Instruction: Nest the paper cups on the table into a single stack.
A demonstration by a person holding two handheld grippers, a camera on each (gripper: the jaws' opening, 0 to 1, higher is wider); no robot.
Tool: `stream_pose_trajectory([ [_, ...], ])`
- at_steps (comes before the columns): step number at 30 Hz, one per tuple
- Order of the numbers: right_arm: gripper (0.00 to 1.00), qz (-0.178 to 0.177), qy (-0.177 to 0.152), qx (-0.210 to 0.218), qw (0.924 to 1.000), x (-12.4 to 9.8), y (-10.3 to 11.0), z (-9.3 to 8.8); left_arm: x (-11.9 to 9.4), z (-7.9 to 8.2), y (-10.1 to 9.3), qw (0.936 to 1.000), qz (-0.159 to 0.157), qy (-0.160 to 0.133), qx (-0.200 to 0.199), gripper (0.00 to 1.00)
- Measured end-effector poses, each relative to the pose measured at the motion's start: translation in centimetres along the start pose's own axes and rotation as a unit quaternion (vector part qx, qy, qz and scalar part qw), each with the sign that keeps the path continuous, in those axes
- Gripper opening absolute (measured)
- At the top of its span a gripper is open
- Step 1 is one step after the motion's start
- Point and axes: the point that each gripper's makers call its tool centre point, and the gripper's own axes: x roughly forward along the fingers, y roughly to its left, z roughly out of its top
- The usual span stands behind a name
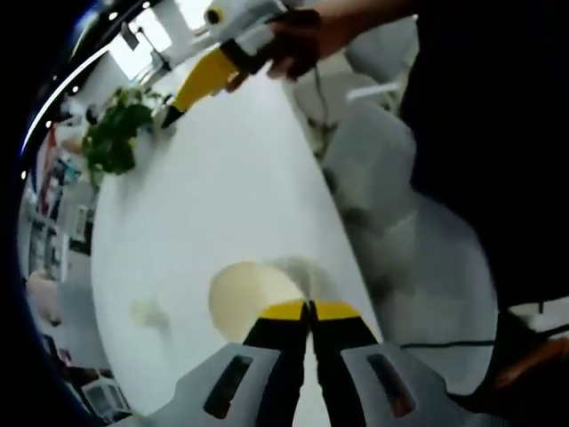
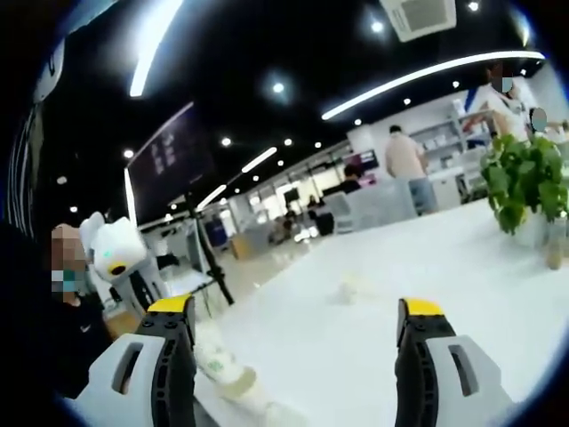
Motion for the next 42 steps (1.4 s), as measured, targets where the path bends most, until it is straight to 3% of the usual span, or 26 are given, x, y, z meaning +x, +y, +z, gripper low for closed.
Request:
stream_pose_trajectory([
  [16, 0.91, -0.004, 0.003, 0.008, 1.0, -0.5, -0.3, -0.3, 2.3, -0.8, -0.2, 0.9999, -0.011, 0.009, -0.004, 0.0],
  [28, 0.91, -0.007, 0.001, 0.009, 0.9999, -0.8, -0.8, -0.1, 3.9, -1.0, -0.1, 0.9992, -0.031, 0.023, 0.008, 0.0],
  [42, 0.9, -0.012, 0.0, 0.015, 0.9998, -1.2, -0.9, -0.4, 5.4, -1.3, -0.5, 0.998, -0.057, 0.029, -0.005, 0.01],
])
